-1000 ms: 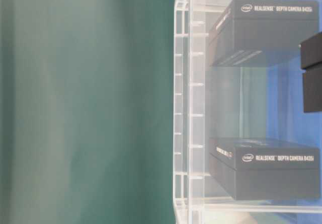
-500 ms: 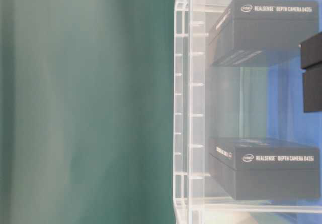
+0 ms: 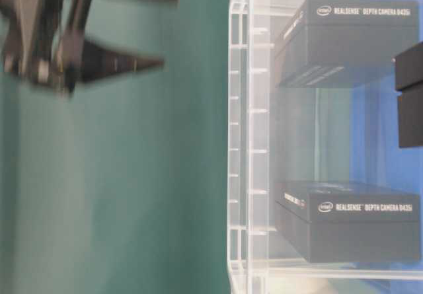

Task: Take the box out of the case with the right arm.
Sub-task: 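Move the open right gripper over the left black box in the bin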

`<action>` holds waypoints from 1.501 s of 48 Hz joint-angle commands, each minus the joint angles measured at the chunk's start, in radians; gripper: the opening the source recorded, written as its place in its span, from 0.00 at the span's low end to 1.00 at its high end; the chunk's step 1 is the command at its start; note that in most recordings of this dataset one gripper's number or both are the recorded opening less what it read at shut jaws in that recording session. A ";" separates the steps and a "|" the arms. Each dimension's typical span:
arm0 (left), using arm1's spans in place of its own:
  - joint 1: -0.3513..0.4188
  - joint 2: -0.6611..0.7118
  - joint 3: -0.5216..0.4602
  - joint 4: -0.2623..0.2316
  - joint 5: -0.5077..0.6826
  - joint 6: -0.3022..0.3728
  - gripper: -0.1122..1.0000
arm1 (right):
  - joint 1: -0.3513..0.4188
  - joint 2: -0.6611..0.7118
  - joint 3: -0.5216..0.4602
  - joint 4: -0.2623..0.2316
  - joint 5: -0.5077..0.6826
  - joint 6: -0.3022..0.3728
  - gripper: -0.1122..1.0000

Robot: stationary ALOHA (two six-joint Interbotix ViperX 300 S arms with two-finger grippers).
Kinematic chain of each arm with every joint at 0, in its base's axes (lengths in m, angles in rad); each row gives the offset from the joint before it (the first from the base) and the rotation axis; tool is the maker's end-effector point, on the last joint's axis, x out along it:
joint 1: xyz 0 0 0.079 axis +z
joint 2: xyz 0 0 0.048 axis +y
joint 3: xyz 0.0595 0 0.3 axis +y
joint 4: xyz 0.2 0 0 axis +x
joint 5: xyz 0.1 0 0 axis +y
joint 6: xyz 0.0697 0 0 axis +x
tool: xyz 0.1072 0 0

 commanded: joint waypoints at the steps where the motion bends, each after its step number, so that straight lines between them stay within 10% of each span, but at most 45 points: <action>1: -0.002 0.005 -0.014 0.003 -0.005 -0.003 0.10 | 0.008 0.075 -0.135 0.005 -0.003 -0.029 0.92; 22: -0.002 0.005 -0.014 0.003 -0.005 -0.003 0.10 | 0.021 0.354 -0.472 0.086 0.017 -0.130 0.92; 72: -0.002 0.005 -0.012 0.003 -0.006 -0.008 0.10 | 0.026 0.420 -0.499 0.115 -0.071 -0.133 0.96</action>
